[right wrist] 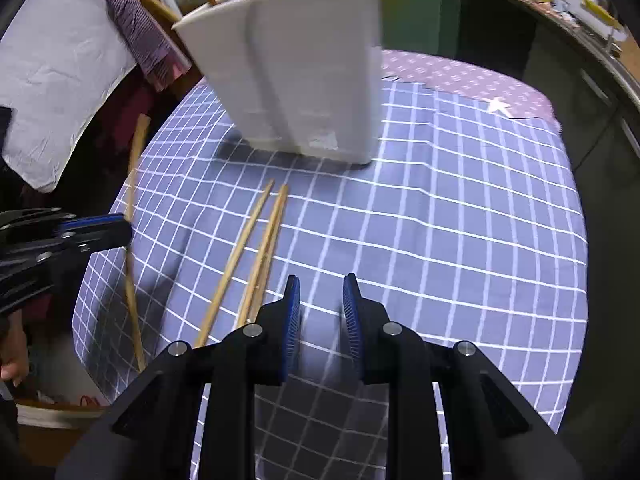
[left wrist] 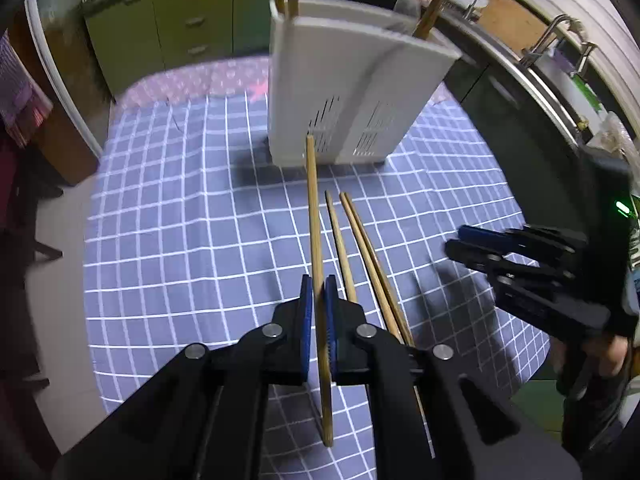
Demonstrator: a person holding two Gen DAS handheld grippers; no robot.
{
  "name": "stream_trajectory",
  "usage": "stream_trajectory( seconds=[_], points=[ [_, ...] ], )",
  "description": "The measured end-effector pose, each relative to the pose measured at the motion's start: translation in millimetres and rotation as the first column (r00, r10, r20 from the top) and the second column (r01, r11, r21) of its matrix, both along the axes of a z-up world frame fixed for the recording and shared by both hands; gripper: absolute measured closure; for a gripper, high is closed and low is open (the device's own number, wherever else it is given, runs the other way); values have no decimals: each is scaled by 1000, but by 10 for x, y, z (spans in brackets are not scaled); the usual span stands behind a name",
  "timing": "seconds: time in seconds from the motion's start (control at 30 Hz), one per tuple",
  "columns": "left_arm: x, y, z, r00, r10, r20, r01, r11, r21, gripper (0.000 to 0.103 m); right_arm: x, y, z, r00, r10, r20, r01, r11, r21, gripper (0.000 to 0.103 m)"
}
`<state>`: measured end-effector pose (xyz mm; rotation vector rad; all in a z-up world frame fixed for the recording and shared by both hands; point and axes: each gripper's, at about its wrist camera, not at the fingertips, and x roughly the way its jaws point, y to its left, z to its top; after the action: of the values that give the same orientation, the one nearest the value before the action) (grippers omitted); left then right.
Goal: Organize utensils
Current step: 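Lower the left tool onto a wooden chopstick on the cloth, grasp and lift it, then grasp a wooden chopstick with the right tool while the left tool holds its chopstick up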
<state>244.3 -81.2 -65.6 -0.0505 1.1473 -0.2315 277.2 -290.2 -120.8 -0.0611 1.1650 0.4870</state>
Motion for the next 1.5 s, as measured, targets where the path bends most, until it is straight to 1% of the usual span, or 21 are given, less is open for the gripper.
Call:
stream_trajectory(
  seconds=[0.1, 0.2, 0.33, 0.53, 0.57, 0.63, 1.07, 1.23, 1.3, 1.4, 1.5],
  points=[
    [-126, 75, 128, 999, -9, 50, 9, 1000, 5, 97, 60, 132, -61, 999, 27, -43, -28, 1000, -8, 80],
    [-258, 101, 211, 994, -16, 107, 15, 1000, 11, 97, 104, 269, -134, 995, 54, -86, -56, 998, -27, 80],
    [-396, 146, 293, 987, -22, 161, 20, 1000, 11, 97, 159, 403, -256, 987, 73, -144, -80, 996, -44, 80],
    [-523, 182, 331, 978, -24, 206, 25, 1000, -2, 97, 222, 551, -359, 980, 78, -185, -93, 993, -74, 82],
    [-536, 191, 338, 977, -22, 210, 23, 1000, -3, 97, 239, 580, -381, 978, 78, -192, -94, 993, -77, 85],
    [-562, 196, 342, 975, -20, 221, 22, 1000, -4, 97, 242, 629, -407, 978, 78, -194, -98, 991, -95, 89],
    [-727, 216, 396, 961, -32, 273, 34, 999, -3, 97, 271, 887, -486, 971, 86, -223, -123, 980, -155, 90],
    [-751, 218, 406, 959, -39, 281, 41, 999, -1, 97, 243, 1017, -505, 976, 91, -197, -134, 967, -217, 90],
    [-757, 219, 409, 958, -40, 282, 42, 999, -3, 97, 229, 1077, -510, 980, 92, -179, -135, 960, -245, 91],
    [-771, 223, 413, 957, -43, 286, 47, 999, -6, 97, 235, 1118, -525, 981, 82, -173, -122, 964, -235, 95],
    [-778, 228, 423, 956, -45, 290, 49, 999, -5, 97, 245, 1055, -481, 984, 73, -163, -104, 975, -195, 96]
  ],
)
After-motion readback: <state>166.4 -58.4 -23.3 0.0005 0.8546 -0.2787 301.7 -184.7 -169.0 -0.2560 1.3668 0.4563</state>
